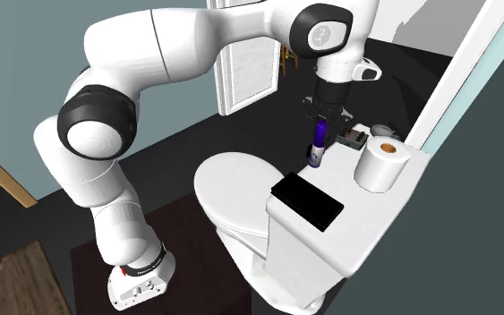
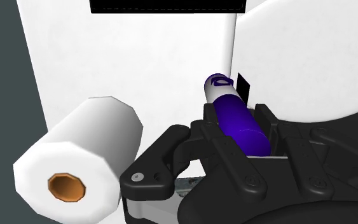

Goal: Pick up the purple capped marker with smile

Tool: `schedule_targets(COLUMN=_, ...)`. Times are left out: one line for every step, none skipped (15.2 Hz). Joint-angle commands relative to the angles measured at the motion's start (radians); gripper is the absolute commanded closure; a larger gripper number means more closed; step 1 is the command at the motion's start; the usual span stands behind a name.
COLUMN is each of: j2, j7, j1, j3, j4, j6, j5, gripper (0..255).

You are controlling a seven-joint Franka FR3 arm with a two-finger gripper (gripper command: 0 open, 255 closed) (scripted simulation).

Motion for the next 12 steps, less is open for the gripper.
schedule_targets(j2=0.011, j7=-0.002, j1=-0.001, j3=-0.001, j4=0.042, j6=-0.032, j5=0.003, gripper=255)
schedule_targets(j2=0.017, j7=-0.003, j1=-0.002, j3=-0.002, j4=0.063, j6=-0.047, j5=0.004, gripper=255)
schedule_targets(j2=0.023, j7=-0.004, j1=-0.003, j3=-0.002, j4=0.085, j6=-0.063, j5=0.006, gripper=255)
schedule_targets(j2=0.03, j7=-0.005, j1=-0.004, j3=-0.003, j4=0.107, j6=-0.079, j5=0.007, gripper=255)
schedule_targets(j2=0.037, j7=-0.006, j1=-0.005, j3=-0.004, j4=0.13, j6=-0.095, j5=0.009, gripper=255)
schedule_targets(j2=0.044, j7=-0.008, j1=-0.006, j3=-0.004, j4=0.154, j6=-0.111, j5=0.011, gripper=255)
schedule_targets(j2=0.052, j7=-0.009, j1=-0.007, j3=-0.005, j4=0.179, j6=-0.128, j5=0.013, gripper=255)
schedule_targets(j2=0.061, j7=-0.01, j1=-0.008, j3=-0.006, j4=0.204, j6=-0.145, j5=0.015, gripper=255)
schedule_targets(j2=0.07, j7=-0.012, j1=-0.01, j3=-0.007, j4=0.23, j6=-0.162, j5=0.018, gripper=255)
schedule_targets(j2=0.08, j7=-0.013, j1=-0.012, j3=-0.008, j4=0.257, j6=-0.18, j5=0.02, gripper=255)
schedule_targets(j2=0.09, j7=-0.015, j1=-0.014, j3=-0.009, j4=0.286, j6=-0.198, j5=0.023, gripper=255)
schedule_targets(j2=0.101, j7=-0.016, j1=-0.016, j3=-0.01, j4=0.315, j6=-0.217, j5=0.026, gripper=255)
